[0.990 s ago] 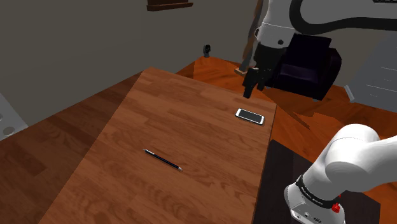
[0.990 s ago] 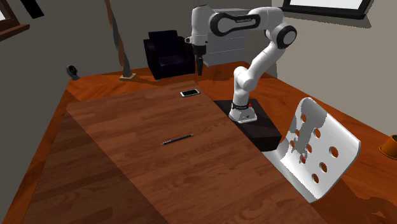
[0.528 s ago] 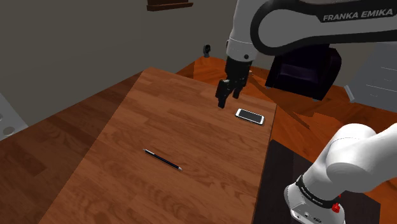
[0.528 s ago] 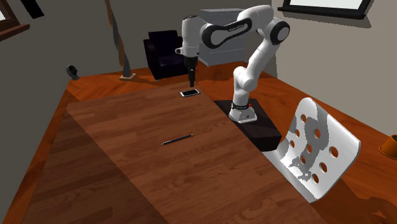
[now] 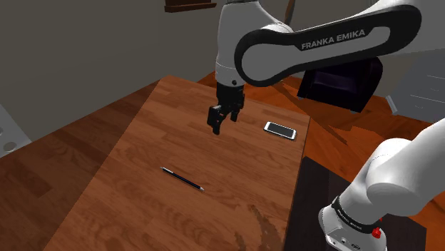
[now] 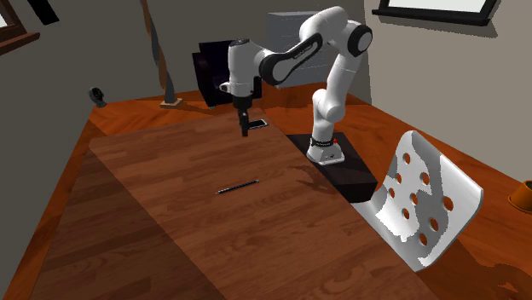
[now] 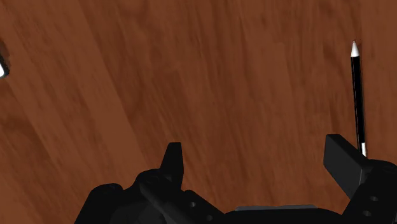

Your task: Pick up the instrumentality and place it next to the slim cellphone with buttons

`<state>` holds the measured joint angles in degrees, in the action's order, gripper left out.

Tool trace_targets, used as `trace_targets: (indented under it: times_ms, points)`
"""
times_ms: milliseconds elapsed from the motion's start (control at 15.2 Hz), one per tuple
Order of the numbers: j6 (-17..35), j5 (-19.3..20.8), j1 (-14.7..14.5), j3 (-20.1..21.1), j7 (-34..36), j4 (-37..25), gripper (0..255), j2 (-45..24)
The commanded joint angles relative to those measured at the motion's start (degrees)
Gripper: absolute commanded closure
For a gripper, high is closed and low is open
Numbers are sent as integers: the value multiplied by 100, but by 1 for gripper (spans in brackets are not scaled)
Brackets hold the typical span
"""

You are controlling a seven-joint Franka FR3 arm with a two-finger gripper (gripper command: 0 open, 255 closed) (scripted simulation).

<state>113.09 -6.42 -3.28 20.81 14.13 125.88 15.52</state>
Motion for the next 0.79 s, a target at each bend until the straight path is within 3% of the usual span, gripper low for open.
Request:
trace_targets:
  times_ms: [0, 396, 726]
  points:
    - [159, 148, -31, 172, 179, -224, 0, -394]
    - [470, 866, -204, 577, 813, -1123, 0, -1742]
    - [492, 1595, -563, 693, 1328, -2078, 0, -2925]
